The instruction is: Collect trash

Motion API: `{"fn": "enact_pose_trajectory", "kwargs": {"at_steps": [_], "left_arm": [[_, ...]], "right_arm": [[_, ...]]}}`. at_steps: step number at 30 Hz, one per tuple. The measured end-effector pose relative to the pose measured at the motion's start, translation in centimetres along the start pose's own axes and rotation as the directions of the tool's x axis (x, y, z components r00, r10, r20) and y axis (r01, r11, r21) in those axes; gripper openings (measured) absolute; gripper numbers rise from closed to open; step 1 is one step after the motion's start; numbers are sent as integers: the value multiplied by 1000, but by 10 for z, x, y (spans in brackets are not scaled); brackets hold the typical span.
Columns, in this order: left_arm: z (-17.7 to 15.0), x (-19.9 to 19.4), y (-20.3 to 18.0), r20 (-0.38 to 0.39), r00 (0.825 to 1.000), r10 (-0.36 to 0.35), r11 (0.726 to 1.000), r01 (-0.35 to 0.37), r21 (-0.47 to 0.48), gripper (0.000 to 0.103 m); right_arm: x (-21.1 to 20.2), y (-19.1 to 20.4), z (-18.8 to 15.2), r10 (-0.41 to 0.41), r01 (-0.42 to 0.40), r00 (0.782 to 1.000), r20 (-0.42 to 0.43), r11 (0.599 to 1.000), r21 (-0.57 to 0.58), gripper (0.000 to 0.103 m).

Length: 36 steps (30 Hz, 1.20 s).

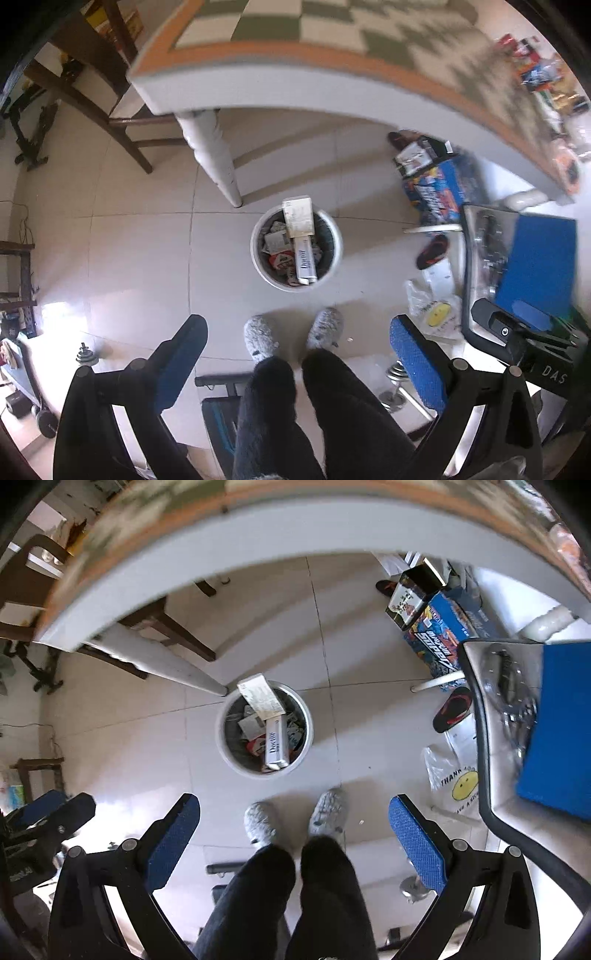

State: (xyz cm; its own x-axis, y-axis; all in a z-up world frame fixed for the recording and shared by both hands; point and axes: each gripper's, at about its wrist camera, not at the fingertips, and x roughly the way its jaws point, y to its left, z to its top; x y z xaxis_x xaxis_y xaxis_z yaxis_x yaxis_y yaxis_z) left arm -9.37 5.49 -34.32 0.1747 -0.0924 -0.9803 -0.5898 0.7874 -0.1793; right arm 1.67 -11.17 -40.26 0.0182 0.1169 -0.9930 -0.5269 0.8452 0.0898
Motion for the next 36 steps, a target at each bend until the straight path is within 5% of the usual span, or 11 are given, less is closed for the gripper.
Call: {"fn": "enact_pose_trajectory", "kwargs": {"at_steps": [8,16,26,36], "left_arm": [[-19,-91,-19,38,988,-147,989,147,6,101],[-30,-163,-24,127,969,-214,977,211,33,101],[-34,-216,-25,205,939,-275,961,271,50,102],[-38,-222,-19,206,937,-282,959,277,52,103]], "right_arm": [[-120,-3,-23,115,-115,993,40,993,0,103],[-208,-1,-40,221,-218,972,76,975,-40,103],[-272,9,-52,299,-291,953,60,950,-110,103],[-293,14,-53,303,-293,951,65,946,-137,103]]}}
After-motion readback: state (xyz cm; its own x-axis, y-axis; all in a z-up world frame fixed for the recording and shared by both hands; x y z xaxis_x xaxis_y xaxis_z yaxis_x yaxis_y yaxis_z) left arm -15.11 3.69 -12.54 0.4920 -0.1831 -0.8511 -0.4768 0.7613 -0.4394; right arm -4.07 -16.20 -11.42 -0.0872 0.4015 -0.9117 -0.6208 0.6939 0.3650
